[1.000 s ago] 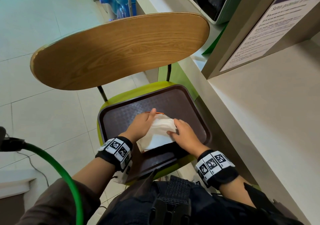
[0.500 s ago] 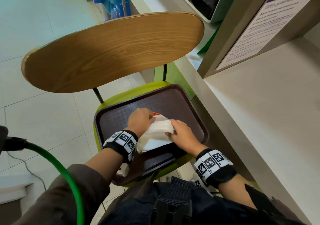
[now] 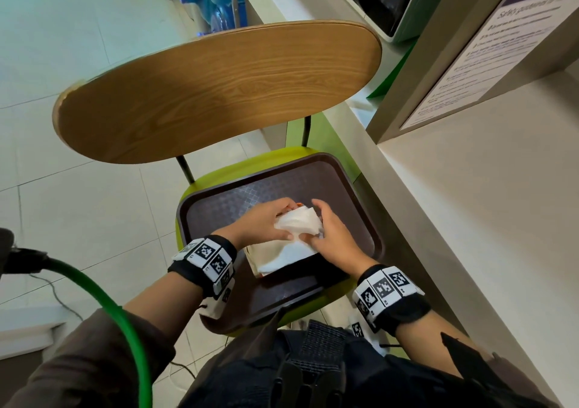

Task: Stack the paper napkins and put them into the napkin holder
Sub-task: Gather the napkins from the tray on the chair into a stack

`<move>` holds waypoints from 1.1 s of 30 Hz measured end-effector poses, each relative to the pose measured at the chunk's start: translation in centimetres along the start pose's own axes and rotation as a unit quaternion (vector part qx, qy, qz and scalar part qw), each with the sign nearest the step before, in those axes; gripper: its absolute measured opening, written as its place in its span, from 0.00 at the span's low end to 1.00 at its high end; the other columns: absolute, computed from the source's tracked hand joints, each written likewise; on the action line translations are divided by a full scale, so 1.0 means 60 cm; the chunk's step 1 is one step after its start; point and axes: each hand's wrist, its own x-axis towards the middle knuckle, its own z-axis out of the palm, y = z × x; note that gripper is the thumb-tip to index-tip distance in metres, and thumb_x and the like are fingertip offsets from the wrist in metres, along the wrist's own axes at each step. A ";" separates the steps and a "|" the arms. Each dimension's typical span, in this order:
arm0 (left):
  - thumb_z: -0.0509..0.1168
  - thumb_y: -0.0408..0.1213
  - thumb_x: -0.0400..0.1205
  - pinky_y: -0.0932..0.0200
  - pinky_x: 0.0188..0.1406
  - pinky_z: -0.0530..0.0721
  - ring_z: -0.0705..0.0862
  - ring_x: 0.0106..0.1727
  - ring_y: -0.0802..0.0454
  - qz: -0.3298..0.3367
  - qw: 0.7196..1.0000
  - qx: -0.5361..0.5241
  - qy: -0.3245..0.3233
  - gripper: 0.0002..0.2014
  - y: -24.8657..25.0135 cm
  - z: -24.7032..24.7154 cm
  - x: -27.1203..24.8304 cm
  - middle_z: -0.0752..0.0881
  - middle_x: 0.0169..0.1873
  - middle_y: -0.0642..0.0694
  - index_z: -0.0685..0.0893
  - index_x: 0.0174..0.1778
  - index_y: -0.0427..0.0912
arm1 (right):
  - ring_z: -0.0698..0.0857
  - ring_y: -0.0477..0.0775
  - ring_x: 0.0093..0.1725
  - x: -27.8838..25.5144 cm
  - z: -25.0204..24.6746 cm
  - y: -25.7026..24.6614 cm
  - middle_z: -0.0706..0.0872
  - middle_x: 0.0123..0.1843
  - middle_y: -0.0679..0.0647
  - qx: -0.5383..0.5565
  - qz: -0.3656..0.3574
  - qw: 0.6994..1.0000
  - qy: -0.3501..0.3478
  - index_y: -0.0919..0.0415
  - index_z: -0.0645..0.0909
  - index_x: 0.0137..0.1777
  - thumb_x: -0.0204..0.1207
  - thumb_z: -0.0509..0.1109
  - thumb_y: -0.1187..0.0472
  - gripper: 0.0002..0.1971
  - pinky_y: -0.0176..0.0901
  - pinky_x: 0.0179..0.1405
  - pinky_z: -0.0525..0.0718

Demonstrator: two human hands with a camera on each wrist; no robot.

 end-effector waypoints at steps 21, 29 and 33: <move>0.70 0.51 0.79 0.58 0.48 0.90 0.92 0.48 0.54 -0.076 0.974 -0.212 -0.019 0.19 0.066 -0.063 -0.027 0.91 0.53 0.51 0.82 0.65 0.51 | 0.86 0.49 0.53 -0.014 -0.070 -0.030 0.87 0.54 0.52 0.396 0.029 0.918 0.001 0.55 0.78 0.60 0.78 0.70 0.54 0.13 0.40 0.49 0.87; 0.69 0.49 0.80 0.52 0.48 0.89 0.91 0.51 0.47 -0.067 0.918 -0.387 0.055 0.24 0.135 -0.058 -0.006 0.89 0.61 0.42 0.76 0.71 0.46 | 0.88 0.54 0.59 -0.055 -0.146 -0.050 0.91 0.55 0.55 0.609 0.053 0.791 -0.026 0.58 0.82 0.59 0.79 0.65 0.54 0.13 0.56 0.64 0.83; 0.67 0.50 0.81 0.56 0.46 0.89 0.89 0.55 0.50 -0.035 0.922 -0.380 0.064 0.24 0.212 -0.025 0.026 0.86 0.61 0.46 0.71 0.71 0.48 | 0.82 0.58 0.70 -0.092 -0.202 -0.046 0.87 0.66 0.57 0.603 0.053 0.796 0.000 0.56 0.78 0.68 0.82 0.63 0.50 0.18 0.60 0.71 0.78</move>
